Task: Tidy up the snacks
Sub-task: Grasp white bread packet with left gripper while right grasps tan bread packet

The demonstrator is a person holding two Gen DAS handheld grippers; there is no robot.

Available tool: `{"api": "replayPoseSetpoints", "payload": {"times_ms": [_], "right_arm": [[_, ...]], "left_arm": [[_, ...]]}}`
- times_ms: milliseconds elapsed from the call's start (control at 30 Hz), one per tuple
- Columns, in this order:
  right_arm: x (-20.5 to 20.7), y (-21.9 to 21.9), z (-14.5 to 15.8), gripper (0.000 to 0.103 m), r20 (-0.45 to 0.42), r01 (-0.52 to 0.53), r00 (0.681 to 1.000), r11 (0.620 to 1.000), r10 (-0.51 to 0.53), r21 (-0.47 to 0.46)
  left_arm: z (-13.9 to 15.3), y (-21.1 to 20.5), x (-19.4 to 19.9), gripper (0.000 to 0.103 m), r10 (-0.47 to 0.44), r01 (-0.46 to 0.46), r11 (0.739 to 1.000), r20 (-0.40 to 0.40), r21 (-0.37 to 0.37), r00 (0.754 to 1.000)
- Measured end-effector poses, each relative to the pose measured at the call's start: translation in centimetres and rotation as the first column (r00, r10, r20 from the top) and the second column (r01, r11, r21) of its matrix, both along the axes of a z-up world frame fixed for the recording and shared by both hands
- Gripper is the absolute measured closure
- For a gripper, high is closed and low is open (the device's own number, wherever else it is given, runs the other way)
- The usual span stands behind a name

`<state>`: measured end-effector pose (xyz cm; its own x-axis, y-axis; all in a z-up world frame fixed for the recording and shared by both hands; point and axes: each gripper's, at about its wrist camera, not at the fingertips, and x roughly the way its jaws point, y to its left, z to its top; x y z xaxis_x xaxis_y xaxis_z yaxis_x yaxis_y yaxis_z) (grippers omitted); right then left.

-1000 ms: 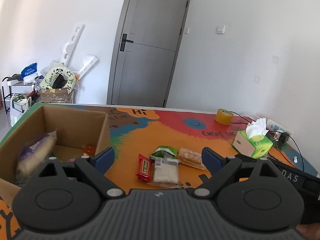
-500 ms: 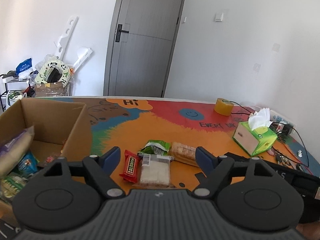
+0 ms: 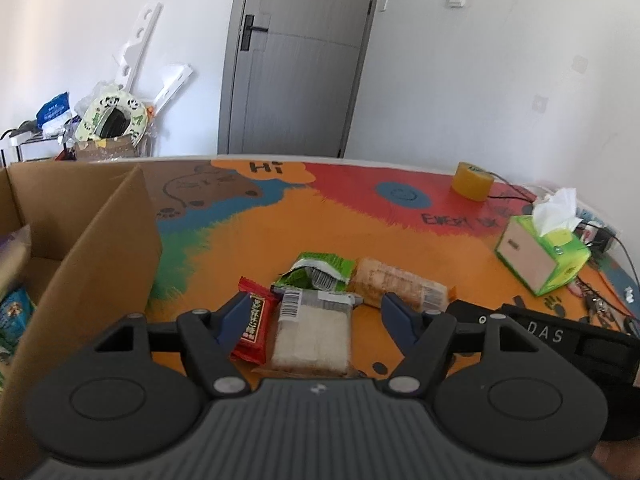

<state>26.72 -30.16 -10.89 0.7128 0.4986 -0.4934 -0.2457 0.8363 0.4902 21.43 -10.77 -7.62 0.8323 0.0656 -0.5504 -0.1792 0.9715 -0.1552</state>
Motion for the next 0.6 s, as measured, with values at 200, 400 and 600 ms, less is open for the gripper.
{"api": "replayPoseSetpoints", "payload": {"times_ms": [200,400,600], "right_arm": [[1.0,0.3,-0.4,0.076,-0.02,-0.013,1.0,1.0,0.013,0.003],[1.3,0.4,-0.8,0.095,-0.038,-0.016,0.999,1.0,0.016,0.006],[0.9,0.3,-0.8,0.098,-0.026,-0.015,1.0,1.0,0.016,0.01]], "left_arm": [[-1.1,-0.3,1.2,0.032,0.003,-0.003,1.0,-0.032,0.006,0.999],[-1.9,-0.5,1.7,0.032,0.015,-0.014,0.999,-0.03,0.035,0.999],[-2.4,-0.9,1.8,0.032,0.002,0.0,0.998,-0.034,0.064,0.999]]}}
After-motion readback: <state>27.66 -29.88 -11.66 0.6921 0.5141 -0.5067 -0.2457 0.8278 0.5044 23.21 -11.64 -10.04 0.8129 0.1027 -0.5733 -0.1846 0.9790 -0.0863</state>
